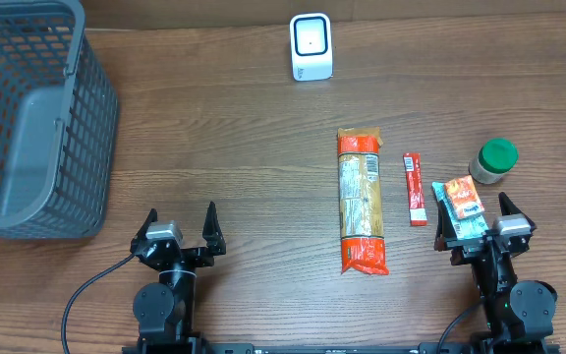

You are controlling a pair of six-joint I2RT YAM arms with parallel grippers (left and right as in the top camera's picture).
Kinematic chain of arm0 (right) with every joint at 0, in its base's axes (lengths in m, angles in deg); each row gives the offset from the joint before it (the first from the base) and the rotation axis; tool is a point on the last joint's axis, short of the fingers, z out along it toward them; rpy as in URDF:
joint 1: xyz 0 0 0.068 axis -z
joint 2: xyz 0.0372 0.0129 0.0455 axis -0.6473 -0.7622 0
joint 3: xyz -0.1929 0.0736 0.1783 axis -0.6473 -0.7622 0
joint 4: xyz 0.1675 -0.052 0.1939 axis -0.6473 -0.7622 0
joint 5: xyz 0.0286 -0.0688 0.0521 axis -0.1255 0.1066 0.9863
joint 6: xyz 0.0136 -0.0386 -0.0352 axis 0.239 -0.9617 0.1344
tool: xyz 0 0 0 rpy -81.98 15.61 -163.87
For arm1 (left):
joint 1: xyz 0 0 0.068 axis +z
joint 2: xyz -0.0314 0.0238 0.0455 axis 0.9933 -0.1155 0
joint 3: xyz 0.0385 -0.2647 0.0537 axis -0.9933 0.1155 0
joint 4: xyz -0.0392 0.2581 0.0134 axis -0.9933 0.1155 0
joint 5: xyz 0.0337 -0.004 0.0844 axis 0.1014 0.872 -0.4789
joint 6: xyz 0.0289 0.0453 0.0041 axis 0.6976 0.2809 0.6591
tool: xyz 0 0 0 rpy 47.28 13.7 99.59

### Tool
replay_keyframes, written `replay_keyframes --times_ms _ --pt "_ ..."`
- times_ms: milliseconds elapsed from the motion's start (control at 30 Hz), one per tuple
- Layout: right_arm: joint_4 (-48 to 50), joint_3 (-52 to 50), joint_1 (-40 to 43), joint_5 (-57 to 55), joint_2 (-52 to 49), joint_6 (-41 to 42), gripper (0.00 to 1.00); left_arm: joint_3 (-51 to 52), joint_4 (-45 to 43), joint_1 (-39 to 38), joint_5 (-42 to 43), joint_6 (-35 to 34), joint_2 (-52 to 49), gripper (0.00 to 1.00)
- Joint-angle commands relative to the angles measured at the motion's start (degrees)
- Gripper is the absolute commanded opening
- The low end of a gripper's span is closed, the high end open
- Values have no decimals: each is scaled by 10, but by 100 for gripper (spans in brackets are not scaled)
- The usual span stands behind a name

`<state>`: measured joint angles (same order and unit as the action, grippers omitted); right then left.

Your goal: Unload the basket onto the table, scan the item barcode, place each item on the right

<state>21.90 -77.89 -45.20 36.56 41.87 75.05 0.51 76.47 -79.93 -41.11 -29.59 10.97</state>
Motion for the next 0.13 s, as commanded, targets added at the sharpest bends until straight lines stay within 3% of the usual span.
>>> replay_keyframes --times_ms 0,100 --pt "3 -6 1 -1 5 -3 100 2 0 5 7 11 5 99" --pt "3 -6 1 -1 5 -3 100 2 0 5 7 11 5 100"
